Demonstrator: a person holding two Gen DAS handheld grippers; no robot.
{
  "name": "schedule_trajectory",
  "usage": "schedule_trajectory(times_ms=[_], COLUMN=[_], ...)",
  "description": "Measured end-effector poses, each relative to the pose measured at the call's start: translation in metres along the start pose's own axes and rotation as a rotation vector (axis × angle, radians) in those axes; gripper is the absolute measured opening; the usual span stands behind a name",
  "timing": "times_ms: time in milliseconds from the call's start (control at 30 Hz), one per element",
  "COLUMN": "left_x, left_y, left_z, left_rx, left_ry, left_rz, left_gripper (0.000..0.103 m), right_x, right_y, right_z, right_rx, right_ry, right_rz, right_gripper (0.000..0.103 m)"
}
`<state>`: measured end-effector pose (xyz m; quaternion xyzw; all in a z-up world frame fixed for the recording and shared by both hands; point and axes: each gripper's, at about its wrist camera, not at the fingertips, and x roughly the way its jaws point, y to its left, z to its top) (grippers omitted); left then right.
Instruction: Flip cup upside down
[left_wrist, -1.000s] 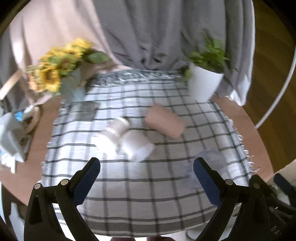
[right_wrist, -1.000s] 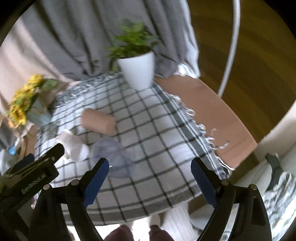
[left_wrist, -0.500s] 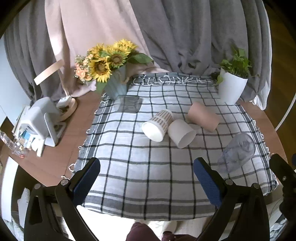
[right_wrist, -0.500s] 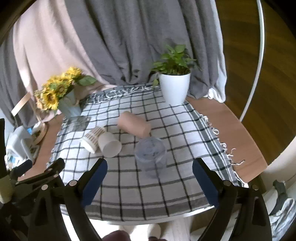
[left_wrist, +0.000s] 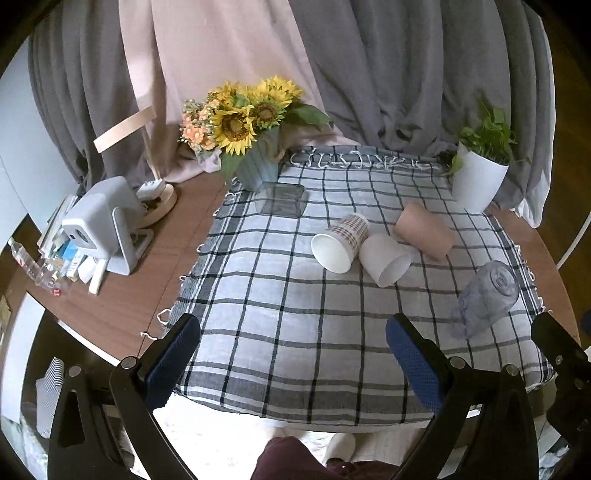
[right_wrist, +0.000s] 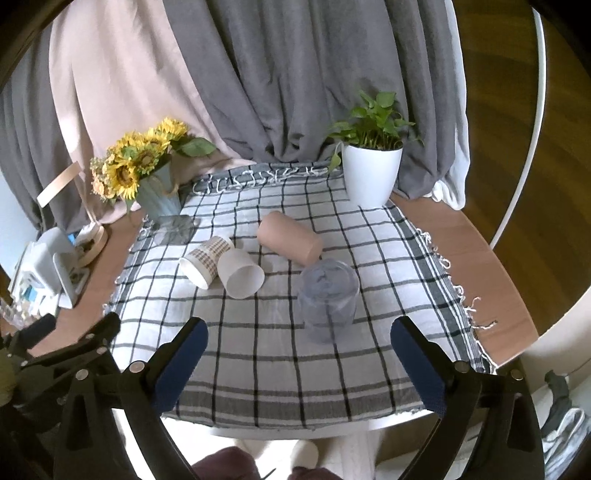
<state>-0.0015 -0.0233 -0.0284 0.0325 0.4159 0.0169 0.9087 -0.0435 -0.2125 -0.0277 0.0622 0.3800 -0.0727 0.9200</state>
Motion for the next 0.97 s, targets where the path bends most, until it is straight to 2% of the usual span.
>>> schedule_trajectory(times_ms=[300, 967], left_x=[-0.0014, 0.0075], left_y=[-0.0007, -0.0012], left_z=[0.0016, 0.004], left_rx=[-0.003, -0.012], left_ry=[-0.012, 0.013], left_rz=[-0.008, -0.004], left_gripper=[0.103, 0.103], right_x=[-0.001, 0.0019], right_y=[-0.0007, 0.0], right_z=[-0.0007, 0.0028], right_rx=[-0.006, -0.009], right_ry=[-0.008, -0.007], right_rz=[0.0, -0.003], right_gripper=[0.1, 0.1])
